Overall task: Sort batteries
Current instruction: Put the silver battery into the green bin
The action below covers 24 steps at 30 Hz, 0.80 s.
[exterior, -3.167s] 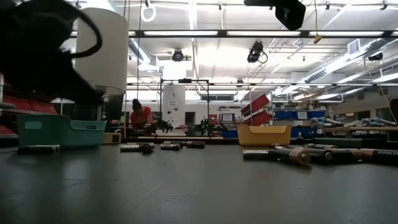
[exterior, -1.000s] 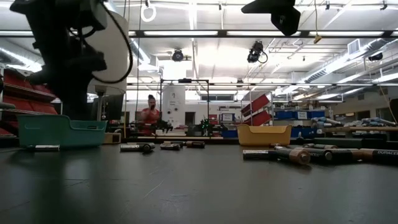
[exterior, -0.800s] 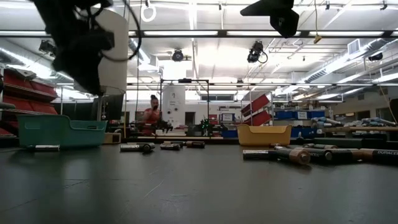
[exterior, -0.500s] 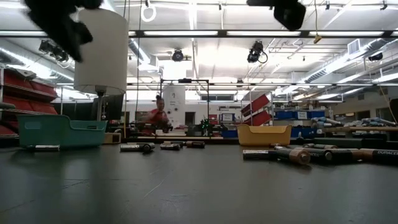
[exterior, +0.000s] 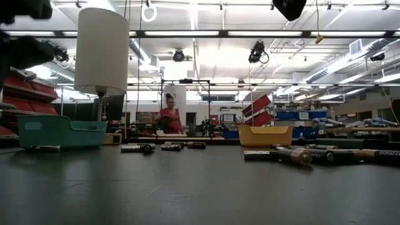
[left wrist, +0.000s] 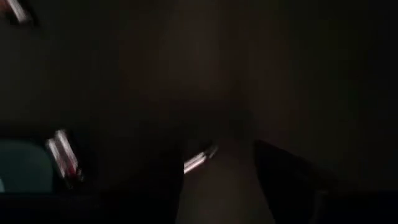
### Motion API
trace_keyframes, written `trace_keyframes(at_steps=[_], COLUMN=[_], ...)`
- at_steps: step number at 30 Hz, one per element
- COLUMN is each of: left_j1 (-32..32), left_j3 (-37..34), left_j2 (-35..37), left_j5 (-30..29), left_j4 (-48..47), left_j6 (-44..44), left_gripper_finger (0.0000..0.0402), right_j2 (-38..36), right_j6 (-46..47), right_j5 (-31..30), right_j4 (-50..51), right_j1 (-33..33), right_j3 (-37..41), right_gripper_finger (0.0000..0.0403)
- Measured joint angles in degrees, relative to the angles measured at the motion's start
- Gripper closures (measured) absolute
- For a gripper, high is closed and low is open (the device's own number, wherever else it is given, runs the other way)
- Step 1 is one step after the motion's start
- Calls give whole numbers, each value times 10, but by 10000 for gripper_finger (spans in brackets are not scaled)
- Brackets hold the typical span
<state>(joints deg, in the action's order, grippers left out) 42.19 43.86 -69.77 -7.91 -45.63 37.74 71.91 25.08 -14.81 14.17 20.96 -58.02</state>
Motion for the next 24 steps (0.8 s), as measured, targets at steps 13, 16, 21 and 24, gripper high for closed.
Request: trace_keyframes(at_steps=[13,16,21,24], left_j1=[1,1,-5,-11], left_j3=[0,0,0,1], left_j2=[-124,-135,-159,-172], left_j5=[24,27,41,46], left_j4=[-13,-13,-14,-9], left_j6=[-64,-98,-132,-150], left_gripper_finger=[189,191,215,231], right_j2=[2,3,3,3], right_j6=[-12,-12,-11,-11], right_j5=[8,8,8,8], right_j4=[-2,-3,-4,-4], right_j1=[7,7,7,7], right_j3=[-11,-11,-11,-11], right_gripper_finger=[239,239,239,239])
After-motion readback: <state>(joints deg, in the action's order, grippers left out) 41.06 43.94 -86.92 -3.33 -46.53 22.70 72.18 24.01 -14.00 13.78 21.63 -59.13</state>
